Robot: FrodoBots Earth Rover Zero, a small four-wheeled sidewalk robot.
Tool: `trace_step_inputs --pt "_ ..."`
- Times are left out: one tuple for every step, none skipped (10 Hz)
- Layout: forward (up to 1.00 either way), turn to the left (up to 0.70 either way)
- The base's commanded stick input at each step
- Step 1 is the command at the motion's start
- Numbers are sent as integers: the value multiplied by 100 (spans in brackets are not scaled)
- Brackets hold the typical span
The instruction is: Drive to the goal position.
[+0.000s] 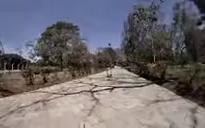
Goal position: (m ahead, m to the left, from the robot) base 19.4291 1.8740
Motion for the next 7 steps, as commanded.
trace_step_inputs --pt "85 0" --pt "85 0" --pt "93 0" --pt "100 0" --pt "100 0" --pt "100 0" --pt "100 0"
